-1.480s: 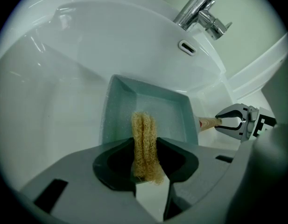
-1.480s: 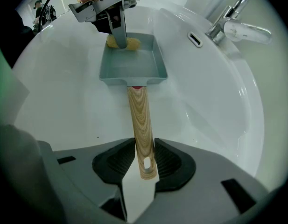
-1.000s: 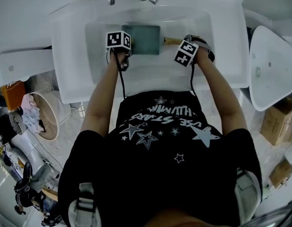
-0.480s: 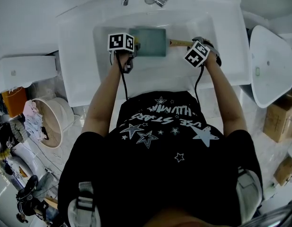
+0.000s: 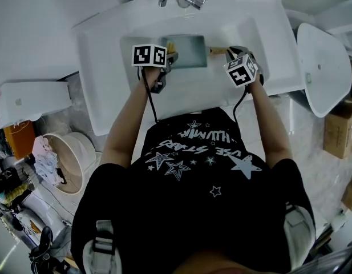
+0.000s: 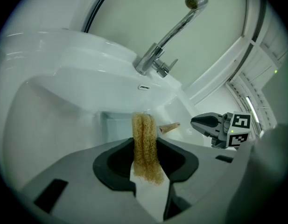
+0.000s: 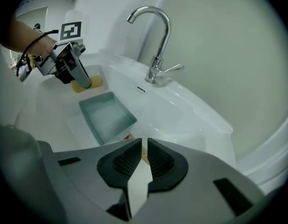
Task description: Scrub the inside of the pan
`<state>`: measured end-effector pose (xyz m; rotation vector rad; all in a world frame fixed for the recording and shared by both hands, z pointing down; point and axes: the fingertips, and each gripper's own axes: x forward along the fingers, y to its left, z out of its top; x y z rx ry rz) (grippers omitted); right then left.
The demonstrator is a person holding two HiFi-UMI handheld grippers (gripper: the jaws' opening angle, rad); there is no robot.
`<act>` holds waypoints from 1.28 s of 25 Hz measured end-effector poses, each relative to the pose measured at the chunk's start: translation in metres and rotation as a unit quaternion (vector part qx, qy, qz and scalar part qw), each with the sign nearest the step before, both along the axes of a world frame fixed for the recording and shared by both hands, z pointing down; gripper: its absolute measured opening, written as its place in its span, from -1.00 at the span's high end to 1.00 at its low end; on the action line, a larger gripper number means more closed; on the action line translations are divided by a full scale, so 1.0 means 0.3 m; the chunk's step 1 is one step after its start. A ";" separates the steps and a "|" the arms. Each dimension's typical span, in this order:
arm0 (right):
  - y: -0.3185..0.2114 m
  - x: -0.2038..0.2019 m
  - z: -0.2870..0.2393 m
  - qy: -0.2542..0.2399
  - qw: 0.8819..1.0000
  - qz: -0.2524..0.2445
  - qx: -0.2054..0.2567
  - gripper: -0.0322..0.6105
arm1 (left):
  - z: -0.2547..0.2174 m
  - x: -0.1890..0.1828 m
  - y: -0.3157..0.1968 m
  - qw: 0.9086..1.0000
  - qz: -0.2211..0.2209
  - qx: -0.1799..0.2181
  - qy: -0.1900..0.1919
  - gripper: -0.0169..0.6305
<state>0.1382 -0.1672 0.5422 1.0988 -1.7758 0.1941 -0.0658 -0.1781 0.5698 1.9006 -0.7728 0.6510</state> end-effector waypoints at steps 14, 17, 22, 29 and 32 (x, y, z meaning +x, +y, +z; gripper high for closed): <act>0.118 -0.147 -0.129 0.012 0.995 0.056 0.079 0.88 | -0.100 -0.037 0.086 0.996 0.061 0.046 0.047 0.53; 0.138 -0.164 -0.125 0.021 0.996 0.047 0.075 0.88 | -0.108 -0.040 0.100 0.996 0.059 0.052 0.051 0.53; 0.168 -0.154 -0.131 0.011 0.996 0.043 0.072 0.88 | -0.128 -0.016 0.139 0.995 0.056 0.057 0.056 0.53; 0.261 -0.136 -0.183 -0.023 0.995 0.051 0.083 0.88 | -0.206 0.020 0.220 0.994 0.046 0.079 0.060 0.53; 0.301 -0.127 -0.218 -0.034 0.994 0.050 0.087 0.88 | -0.233 0.024 0.261 0.994 0.042 0.089 0.053 0.53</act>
